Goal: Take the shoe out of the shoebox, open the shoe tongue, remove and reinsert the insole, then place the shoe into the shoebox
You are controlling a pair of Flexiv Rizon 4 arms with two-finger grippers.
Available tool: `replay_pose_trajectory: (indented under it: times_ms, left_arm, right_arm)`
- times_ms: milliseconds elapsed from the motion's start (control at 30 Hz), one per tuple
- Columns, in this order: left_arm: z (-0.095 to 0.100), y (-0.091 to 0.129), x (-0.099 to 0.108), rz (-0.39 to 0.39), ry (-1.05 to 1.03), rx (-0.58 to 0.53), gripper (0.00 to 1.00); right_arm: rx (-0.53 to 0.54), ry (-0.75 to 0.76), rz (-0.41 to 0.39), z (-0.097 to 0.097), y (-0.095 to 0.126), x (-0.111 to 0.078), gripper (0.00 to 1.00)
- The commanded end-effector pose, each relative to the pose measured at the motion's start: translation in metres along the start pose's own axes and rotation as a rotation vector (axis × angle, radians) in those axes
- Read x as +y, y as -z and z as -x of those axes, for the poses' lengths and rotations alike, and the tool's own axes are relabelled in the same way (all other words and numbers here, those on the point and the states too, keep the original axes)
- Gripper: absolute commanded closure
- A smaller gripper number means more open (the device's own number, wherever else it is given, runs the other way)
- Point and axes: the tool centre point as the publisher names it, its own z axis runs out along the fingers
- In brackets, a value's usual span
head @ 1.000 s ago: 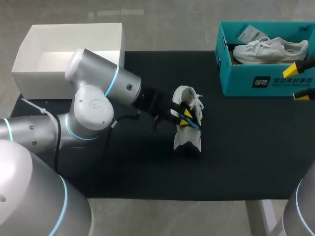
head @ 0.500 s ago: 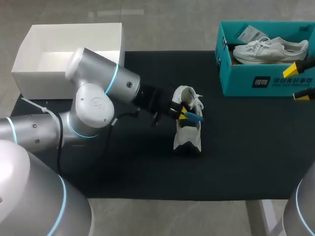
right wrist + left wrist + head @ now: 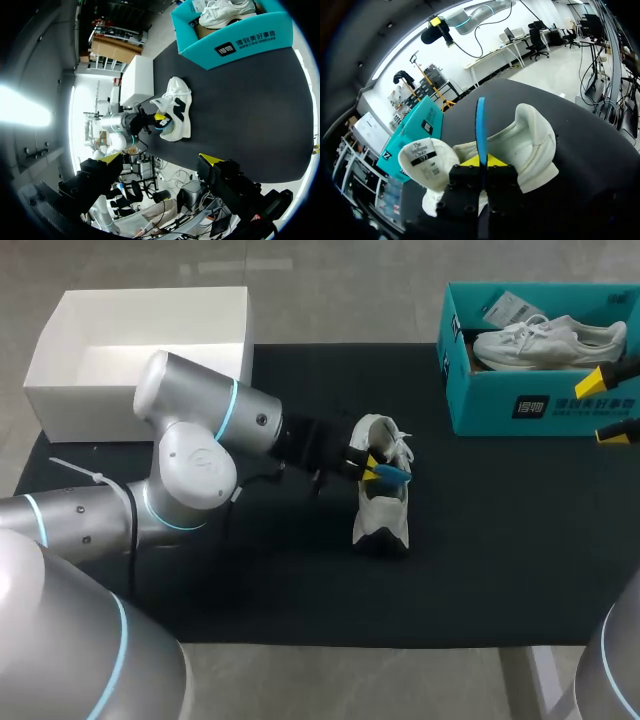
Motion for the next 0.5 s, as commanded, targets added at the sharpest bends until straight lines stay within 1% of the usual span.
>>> replay_pose_trajectory:
  times_ms: [33, 67, 133, 167, 300, 400, 467, 500]
  left_arm:
    - [-0.004, -0.001, -0.003, 0.002, 0.003, 0.002, 0.74]
    - [-0.006, -0.001, -0.006, -0.004, 0.004, 0.012, 0.61]
    - [-0.009, 0.001, -0.012, -0.009, 0.0, 0.015, 0.56]
    - [-0.01, 0.002, -0.015, -0.009, -0.004, 0.018, 0.54]
    - [-0.012, 0.007, -0.026, -0.013, -0.03, 0.024, 0.54]
    - [-0.014, 0.009, -0.031, -0.008, -0.041, 0.04, 0.57]
    - [-0.015, 0.008, -0.031, -0.004, -0.043, 0.048, 0.66]
    - [-0.016, 0.007, -0.029, -0.003, -0.042, 0.057, 0.83]
  right_arm:
    - [-0.003, -0.001, 0.0, 0.0, 0.0, 0.0, 0.0]
    - [-0.003, -0.001, 0.0, 0.0, 0.0, 0.0, 0.0]
    - [-0.003, -0.001, 0.0, 0.0, 0.0, 0.0, 0.0]
    - [-0.003, -0.001, 0.0, 0.0, 0.0, 0.0, 0.0]
    - [-0.003, -0.001, 0.0, 0.0, 0.0, 0.0, 0.0]
    - [-0.003, -0.001, 0.0, 0.0, 0.0, 0.0, 0.0]
    - [-0.003, -0.001, 0.0, 0.0, 0.0, 0.0, 0.0]
    - [-0.003, -0.001, 0.0, 0.0, 0.0, 0.0, 0.0]
